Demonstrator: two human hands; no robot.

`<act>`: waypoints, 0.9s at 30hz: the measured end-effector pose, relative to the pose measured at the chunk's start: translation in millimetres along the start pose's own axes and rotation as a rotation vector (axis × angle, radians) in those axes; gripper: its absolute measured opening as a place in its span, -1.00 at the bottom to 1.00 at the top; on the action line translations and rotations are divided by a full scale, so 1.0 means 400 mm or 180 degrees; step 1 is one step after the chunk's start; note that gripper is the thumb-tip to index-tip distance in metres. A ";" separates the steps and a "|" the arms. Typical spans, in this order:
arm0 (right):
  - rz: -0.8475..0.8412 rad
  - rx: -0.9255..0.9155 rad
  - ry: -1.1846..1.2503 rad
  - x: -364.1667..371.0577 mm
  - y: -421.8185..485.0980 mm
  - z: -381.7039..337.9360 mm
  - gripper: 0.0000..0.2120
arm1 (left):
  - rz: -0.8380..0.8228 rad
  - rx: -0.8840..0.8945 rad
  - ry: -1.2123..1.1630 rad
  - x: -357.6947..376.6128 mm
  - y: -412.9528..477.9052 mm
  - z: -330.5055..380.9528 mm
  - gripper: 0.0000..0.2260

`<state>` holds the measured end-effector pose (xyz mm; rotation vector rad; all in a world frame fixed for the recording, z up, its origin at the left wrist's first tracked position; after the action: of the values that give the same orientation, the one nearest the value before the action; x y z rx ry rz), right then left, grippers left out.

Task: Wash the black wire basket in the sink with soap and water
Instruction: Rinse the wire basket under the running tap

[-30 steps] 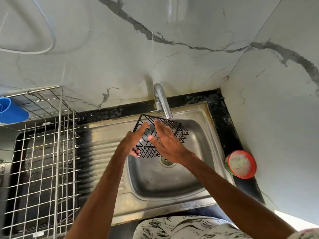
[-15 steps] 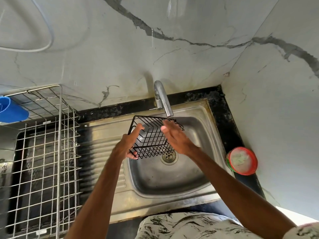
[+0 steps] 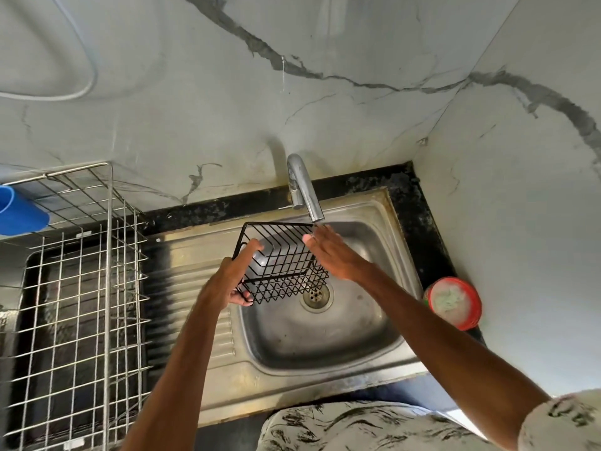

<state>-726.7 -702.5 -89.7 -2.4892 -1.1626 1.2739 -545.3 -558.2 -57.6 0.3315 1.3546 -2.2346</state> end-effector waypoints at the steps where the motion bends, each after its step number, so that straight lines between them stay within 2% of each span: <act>1: 0.0036 -0.0220 0.0008 0.005 -0.010 -0.048 -0.17 | 0.0006 -0.0007 -0.0070 0.003 -0.001 0.001 -0.42; 3: 0.0111 -0.0680 -0.0021 0.020 -0.037 -0.132 -0.27 | 0.0015 -0.0065 -0.0213 0.009 0.000 -0.001 -0.43; 6: 0.0223 -0.0927 0.0145 0.010 -0.038 -0.157 -0.36 | 0.0025 -0.0220 -0.0349 0.010 0.005 -0.006 -0.38; 9: 0.0242 -0.0847 0.0017 -0.003 -0.023 -0.122 -0.37 | 0.0037 -0.0191 -0.0354 0.011 0.010 -0.010 -0.35; 11: 0.0176 -0.0684 -0.0232 0.003 -0.014 -0.108 -0.35 | 0.0031 -0.0118 -0.0320 0.017 0.012 -0.014 -0.25; 13: 0.0341 -0.0658 -0.0626 -0.003 -0.001 -0.112 -0.35 | 0.0051 -0.0161 -0.0360 0.022 0.015 -0.027 -0.17; 16: 0.0471 -0.0404 -0.0818 -0.025 0.023 -0.092 -0.36 | 0.0076 -0.0301 -0.0499 0.020 0.012 -0.052 -0.21; 21: -0.0226 0.0151 -0.0068 -0.001 0.056 -0.008 -0.30 | 0.0075 -0.0350 -0.0410 -0.001 -0.011 -0.077 -0.03; 23: -0.0317 0.0531 0.0459 -0.006 0.065 0.021 -0.30 | 0.0012 -0.0302 -0.0391 -0.008 -0.022 -0.078 -0.11; 27: -0.0150 0.1492 0.1931 -0.040 0.045 0.062 -0.41 | -0.0158 -0.0290 -0.0527 -0.008 -0.028 -0.088 -0.27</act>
<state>-740.0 -731.7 -102.8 -2.2225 -0.6729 0.5994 -550.1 -522.3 -64.4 0.0795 1.3836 -2.1787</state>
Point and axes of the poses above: each hand's wrist, its own y-axis towards the middle knuckle, its own x-axis out of the palm, z = x × y, the point moved 9 cm from there along y, towards the middle knuckle, and after that the axes turned 10 degrees about z, right-handed, at the moved point
